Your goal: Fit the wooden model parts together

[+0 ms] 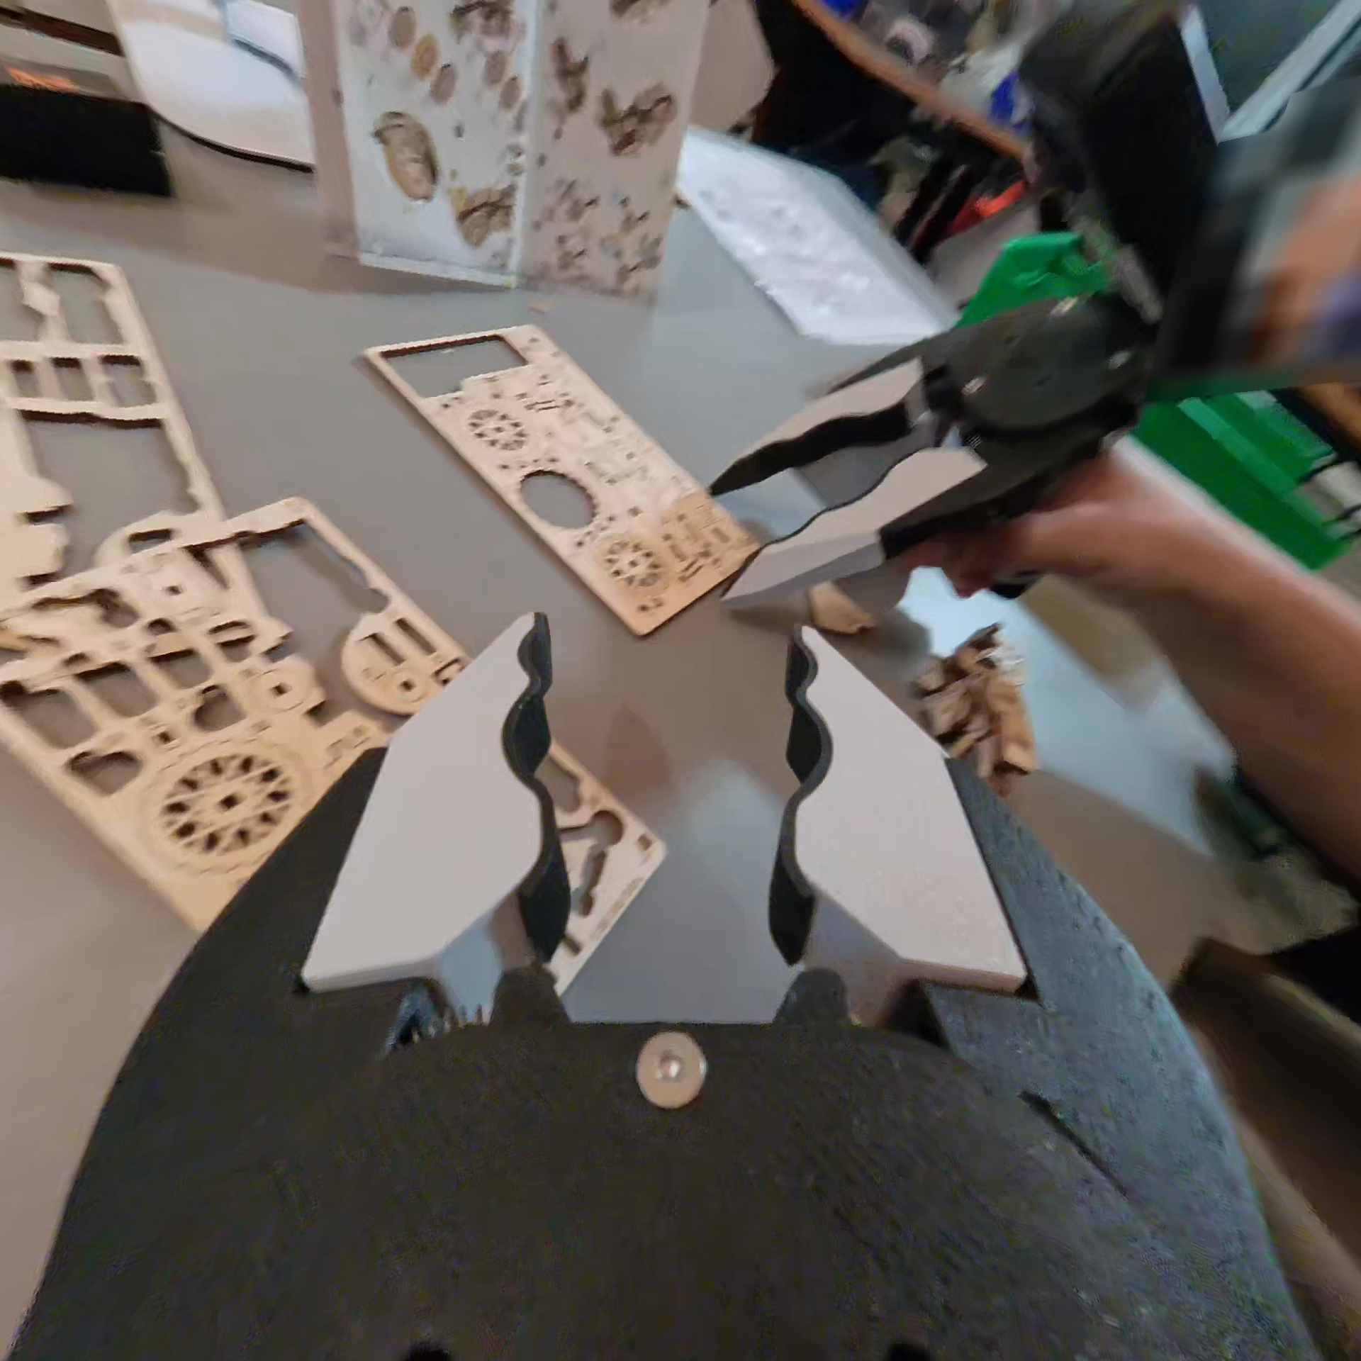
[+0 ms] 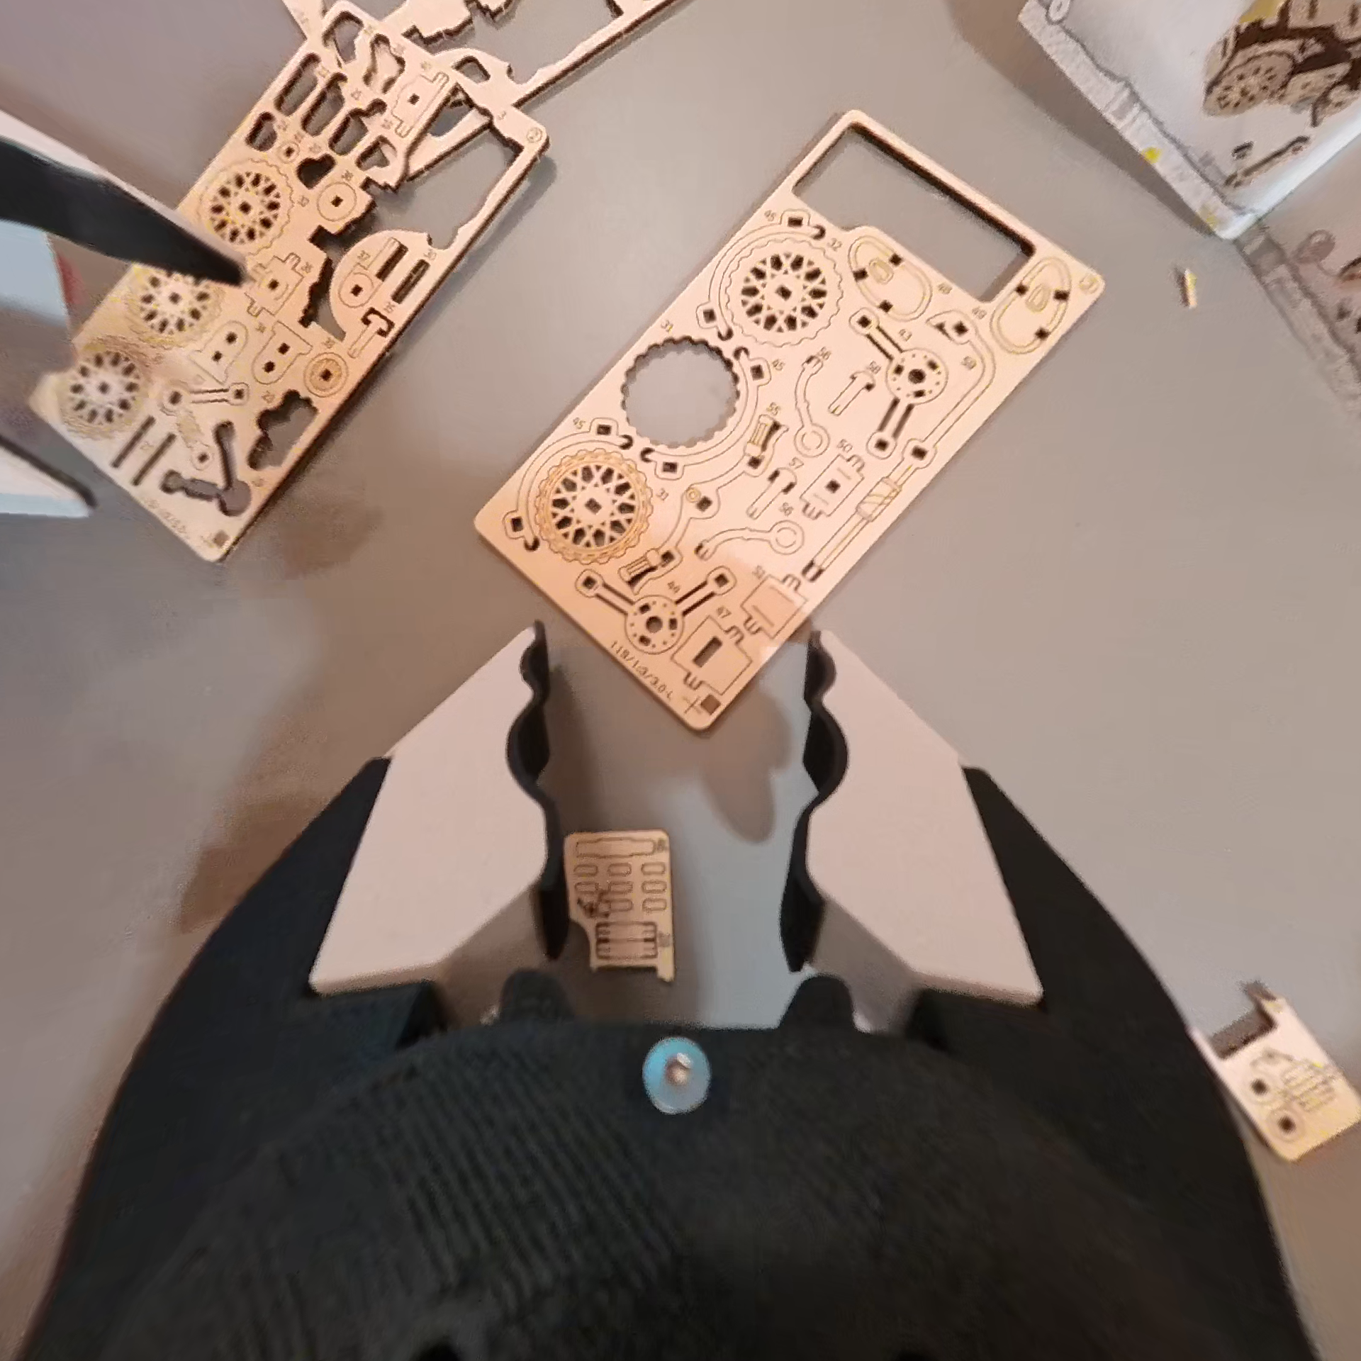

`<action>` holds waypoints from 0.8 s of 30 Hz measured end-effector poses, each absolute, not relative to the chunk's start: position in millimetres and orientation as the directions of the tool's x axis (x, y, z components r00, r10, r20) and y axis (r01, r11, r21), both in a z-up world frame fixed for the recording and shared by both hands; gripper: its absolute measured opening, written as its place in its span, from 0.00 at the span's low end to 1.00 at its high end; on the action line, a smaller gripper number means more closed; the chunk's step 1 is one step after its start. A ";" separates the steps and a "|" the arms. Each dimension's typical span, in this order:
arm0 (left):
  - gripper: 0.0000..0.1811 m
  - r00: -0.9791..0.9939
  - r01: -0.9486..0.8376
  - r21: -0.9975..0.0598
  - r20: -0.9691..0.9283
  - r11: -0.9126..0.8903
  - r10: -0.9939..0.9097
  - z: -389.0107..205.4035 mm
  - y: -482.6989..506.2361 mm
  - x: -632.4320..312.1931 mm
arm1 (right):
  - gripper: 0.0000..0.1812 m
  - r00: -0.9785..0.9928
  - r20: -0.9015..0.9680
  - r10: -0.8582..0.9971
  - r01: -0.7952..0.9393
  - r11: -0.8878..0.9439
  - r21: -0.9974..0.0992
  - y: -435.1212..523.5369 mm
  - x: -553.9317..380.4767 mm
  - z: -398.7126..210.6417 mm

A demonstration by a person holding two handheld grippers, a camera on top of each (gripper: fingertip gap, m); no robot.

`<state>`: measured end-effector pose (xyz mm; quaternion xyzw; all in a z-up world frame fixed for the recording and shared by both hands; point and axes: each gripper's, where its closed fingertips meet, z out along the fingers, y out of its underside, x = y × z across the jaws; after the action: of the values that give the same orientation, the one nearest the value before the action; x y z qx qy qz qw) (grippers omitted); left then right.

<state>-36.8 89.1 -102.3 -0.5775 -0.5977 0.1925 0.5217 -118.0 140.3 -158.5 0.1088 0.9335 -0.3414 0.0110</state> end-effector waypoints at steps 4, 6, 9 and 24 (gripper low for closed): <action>0.34 0.227 0.511 -0.802 0.472 0.309 0.852 -100.8 97.2 -49.7 | 0.38 -0.967 -0.129 0.219 0.251 0.736 -0.629 152.7 -118.5 -156.4; 0.33 0.211 0.538 -0.791 0.462 0.293 0.861 -108.3 101.3 -55.8 | 0.38 -0.966 -0.092 0.243 0.245 0.734 -0.633 163.3 -128.6 -151.9; 0.33 0.194 0.557 -0.789 0.427 0.259 0.883 -116.3 106.9 -63.3 | 0.36 -0.953 -0.151 0.261 0.292 0.673 -0.680 166.1 -136.8 -135.9; 0.40 0.095 0.668 -0.721 0.332 0.187 0.938 -151.2 106.1 -98.7 | 0.30 -0.850 -0.457 0.262 0.522 0.537 -0.663 123.8 -140.0 -145.2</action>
<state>-98.7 106.1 -151.2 -0.6159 -0.6520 0.1649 0.4104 -140.0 123.8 -145.2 0.2270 0.8631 -0.4242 0.1534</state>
